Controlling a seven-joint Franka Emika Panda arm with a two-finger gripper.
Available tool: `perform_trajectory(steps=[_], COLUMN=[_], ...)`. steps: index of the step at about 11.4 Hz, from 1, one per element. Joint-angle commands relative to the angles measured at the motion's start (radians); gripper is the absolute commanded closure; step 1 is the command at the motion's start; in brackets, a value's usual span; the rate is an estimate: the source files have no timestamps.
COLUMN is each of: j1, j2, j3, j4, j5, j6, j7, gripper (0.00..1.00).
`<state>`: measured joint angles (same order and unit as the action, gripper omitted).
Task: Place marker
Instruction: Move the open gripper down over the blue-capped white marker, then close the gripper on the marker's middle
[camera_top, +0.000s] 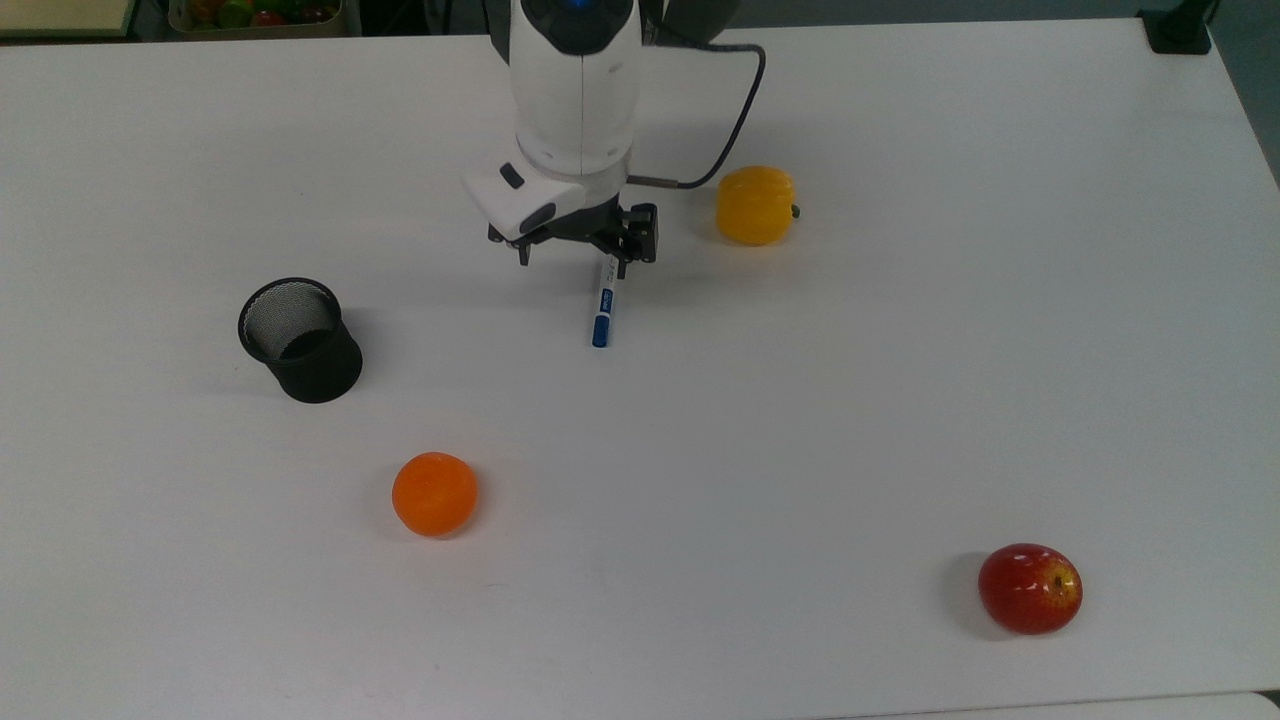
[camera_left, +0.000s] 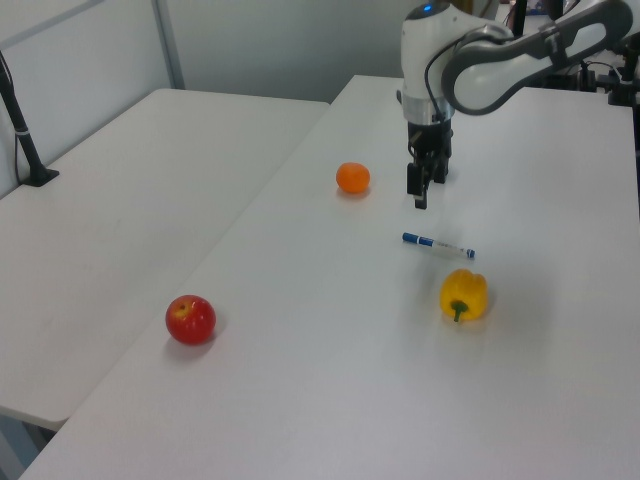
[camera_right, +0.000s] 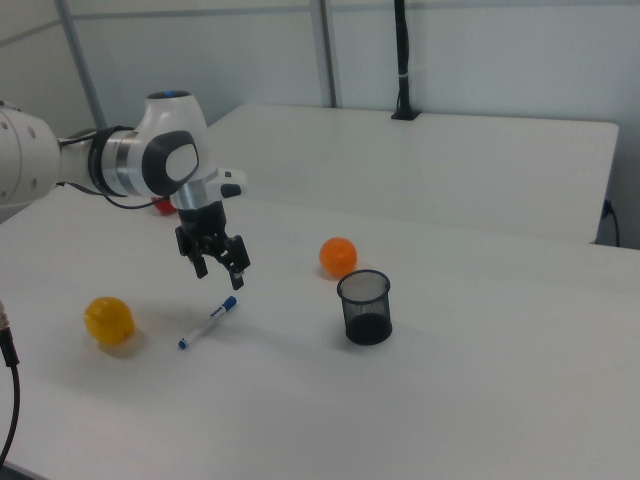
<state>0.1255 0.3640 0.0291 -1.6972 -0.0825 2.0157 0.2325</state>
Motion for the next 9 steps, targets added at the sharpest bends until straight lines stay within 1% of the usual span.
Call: perform_trajectory(steps=[1, 3, 5, 7, 9], j1=[0.026, 0.028, 0.037, 0.039, 0.039], j2=[0.045, 0.069, 0.085, 0.098, 0.099], j3=[-0.001, 0.0, 0.0, 0.0, 0.0], j4=[-0.015, -0.025, -0.027, -0.029, -0.033], j5=[0.001, -0.005, -0.005, -0.005, -0.003], j6=[0.061, 0.09, 0.121, 0.127, 0.127], j7=[0.034, 0.034, 0.034, 0.034, 0.037], gripper=[0.0, 0.0, 0.12, 0.27, 0.38])
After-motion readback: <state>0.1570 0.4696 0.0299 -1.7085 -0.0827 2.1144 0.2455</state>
